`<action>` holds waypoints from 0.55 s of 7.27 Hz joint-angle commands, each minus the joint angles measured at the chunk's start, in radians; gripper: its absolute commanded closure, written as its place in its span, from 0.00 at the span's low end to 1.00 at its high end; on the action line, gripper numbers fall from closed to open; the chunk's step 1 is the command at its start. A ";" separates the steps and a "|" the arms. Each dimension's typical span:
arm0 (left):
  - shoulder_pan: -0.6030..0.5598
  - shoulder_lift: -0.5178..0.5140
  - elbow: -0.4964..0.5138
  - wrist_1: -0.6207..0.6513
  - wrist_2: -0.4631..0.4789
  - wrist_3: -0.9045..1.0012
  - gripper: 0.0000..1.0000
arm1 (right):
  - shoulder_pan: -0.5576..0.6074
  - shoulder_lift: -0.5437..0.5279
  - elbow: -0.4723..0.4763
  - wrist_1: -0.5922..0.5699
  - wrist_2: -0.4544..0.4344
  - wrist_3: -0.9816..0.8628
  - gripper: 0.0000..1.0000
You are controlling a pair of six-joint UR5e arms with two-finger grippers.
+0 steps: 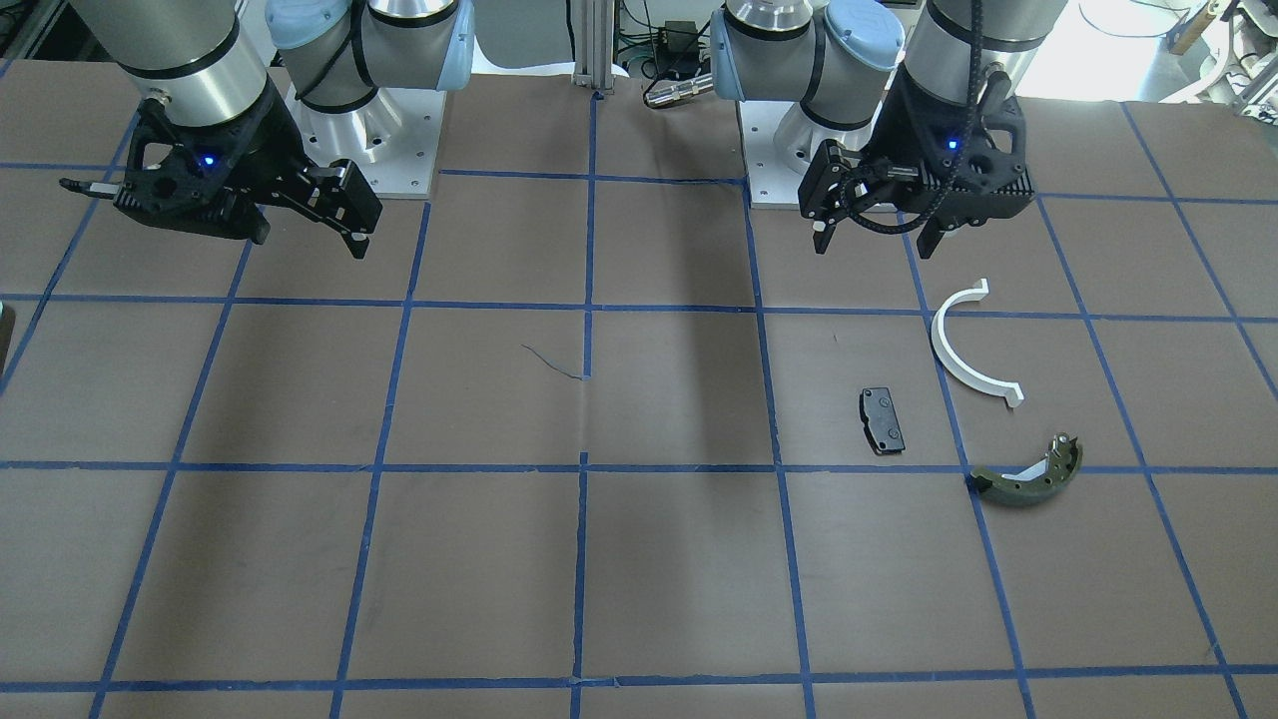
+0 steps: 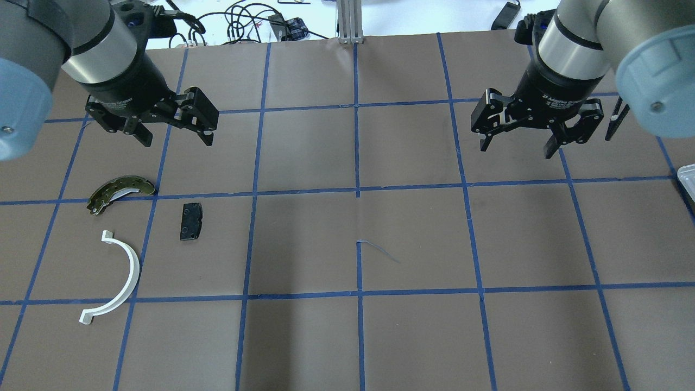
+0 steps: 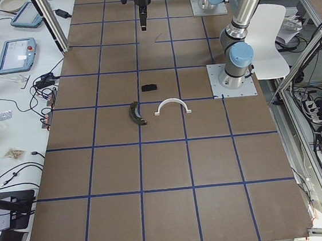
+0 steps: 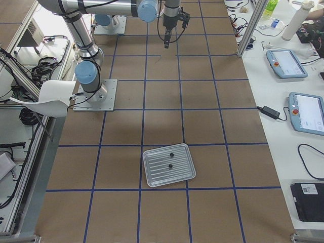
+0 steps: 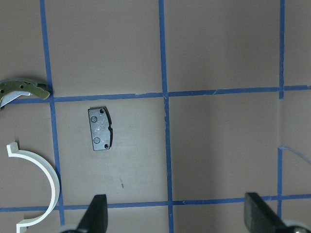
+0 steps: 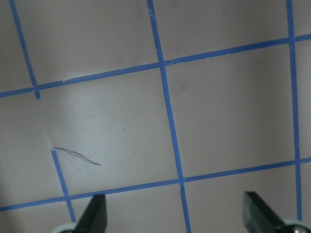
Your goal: Place bearing gear from tray to pile
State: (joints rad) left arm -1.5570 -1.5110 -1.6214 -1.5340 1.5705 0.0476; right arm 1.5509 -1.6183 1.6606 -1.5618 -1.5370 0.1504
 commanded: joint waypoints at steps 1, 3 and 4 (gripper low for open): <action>0.000 0.000 0.002 0.000 -0.004 0.000 0.00 | 0.000 0.000 0.005 0.000 0.000 0.000 0.00; 0.000 0.000 0.002 0.000 -0.001 0.000 0.00 | 0.000 0.001 0.005 -0.001 -0.005 0.006 0.00; 0.000 0.000 0.000 0.000 0.000 0.000 0.00 | -0.005 0.006 0.011 -0.003 -0.008 -0.006 0.00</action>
State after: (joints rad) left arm -1.5570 -1.5110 -1.6203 -1.5340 1.5688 0.0475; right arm 1.5496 -1.6161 1.6675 -1.5630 -1.5414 0.1514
